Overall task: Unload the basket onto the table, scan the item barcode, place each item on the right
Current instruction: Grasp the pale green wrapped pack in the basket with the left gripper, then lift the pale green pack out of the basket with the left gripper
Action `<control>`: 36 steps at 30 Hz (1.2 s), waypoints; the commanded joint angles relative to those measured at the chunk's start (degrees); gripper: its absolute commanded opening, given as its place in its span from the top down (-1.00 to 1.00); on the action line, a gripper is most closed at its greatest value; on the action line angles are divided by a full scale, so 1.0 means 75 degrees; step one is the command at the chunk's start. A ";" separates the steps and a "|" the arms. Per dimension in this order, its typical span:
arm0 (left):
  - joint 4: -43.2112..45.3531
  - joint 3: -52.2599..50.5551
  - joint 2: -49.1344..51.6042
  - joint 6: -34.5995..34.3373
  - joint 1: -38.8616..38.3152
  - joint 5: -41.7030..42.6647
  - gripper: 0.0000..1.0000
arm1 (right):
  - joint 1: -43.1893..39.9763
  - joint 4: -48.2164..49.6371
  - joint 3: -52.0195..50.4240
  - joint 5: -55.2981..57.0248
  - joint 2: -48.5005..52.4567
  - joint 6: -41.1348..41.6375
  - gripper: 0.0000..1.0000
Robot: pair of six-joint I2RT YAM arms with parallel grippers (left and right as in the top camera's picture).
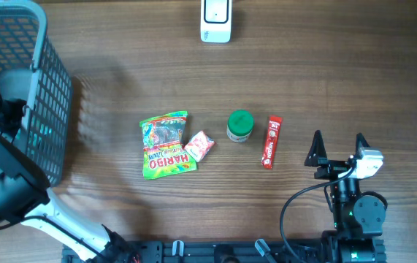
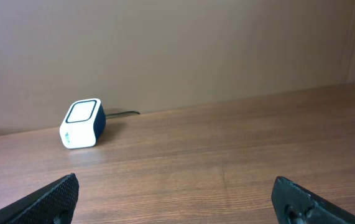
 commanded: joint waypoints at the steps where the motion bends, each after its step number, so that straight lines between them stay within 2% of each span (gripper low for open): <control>1: 0.0020 -0.0035 0.0699 0.0478 -0.0105 0.0227 -1.00 | -0.0032 0.0023 -0.0009 0.0044 -0.0082 -0.0140 -0.99; 4: -0.0096 -0.0035 0.0953 0.0481 -0.0128 0.0230 -0.81 | -0.0032 0.0023 -0.0009 0.0044 -0.0082 -0.0140 -1.00; 5: -0.0152 -0.0041 0.1040 0.0481 -0.0128 0.0227 -0.67 | -0.0032 0.0023 -0.0009 0.0044 -0.0082 -0.0140 -0.99; 7: -0.0230 -0.0050 0.1142 0.0484 -0.0128 0.0224 -0.31 | -0.0032 0.0023 -0.0009 0.0044 -0.0082 -0.0140 -1.00; 8: -0.0265 -0.0050 0.1169 0.0484 -0.0128 0.0195 0.11 | -0.0032 0.0023 -0.0009 0.0044 -0.0082 -0.0140 -1.00; 9: -0.0294 -0.0050 0.1169 0.0484 -0.0128 0.0195 0.25 | -0.0032 0.0023 -0.0009 0.0044 -0.0082 -0.0140 -1.00; 10: -0.0326 -0.0047 0.1163 0.0478 -0.0125 0.0198 0.49 | -0.0032 0.0023 -0.0009 0.0044 -0.0082 -0.0140 -1.00; 12: -0.0361 -0.0047 0.1107 0.0478 -0.0119 0.0198 0.63 | -0.0032 0.0023 -0.0009 0.0044 -0.0082 -0.0140 -0.99; 16: -0.0574 0.0192 0.0935 0.0475 -0.0055 0.0195 0.69 | -0.0032 0.0023 -0.0009 0.0044 -0.0082 -0.0137 -0.99; 20: -0.1224 0.1037 0.0697 0.0478 0.0117 0.0192 0.71 | -0.0032 0.0023 -0.0009 0.0044 -0.0082 -0.0143 -1.00; 23: -0.2043 0.2057 0.0396 0.0458 0.0306 0.0204 0.78 | -0.0032 0.0023 -0.0009 0.0044 -0.0082 -0.0140 -0.99; 26: -0.2975 0.3314 0.0026 0.0446 0.0455 0.0321 0.70 | -0.0032 0.0023 -0.0009 0.0044 -0.0082 -0.0146 -1.00; 31: -0.4080 0.4841 -0.0699 0.0443 0.0455 0.1250 0.69 | -0.0032 0.0023 -0.0009 0.0044 -0.0082 -0.0143 -0.99; 34: -0.4202 0.5240 -0.1478 0.0440 0.0294 0.2014 0.67 | -0.0032 0.0023 -0.0009 0.0047 -0.0082 -0.0143 -0.99; 36: -0.4089 0.5295 -0.2104 0.0294 0.0108 0.2124 0.64 | -0.0032 0.0023 -0.0009 0.0044 -0.0082 -0.0140 -1.00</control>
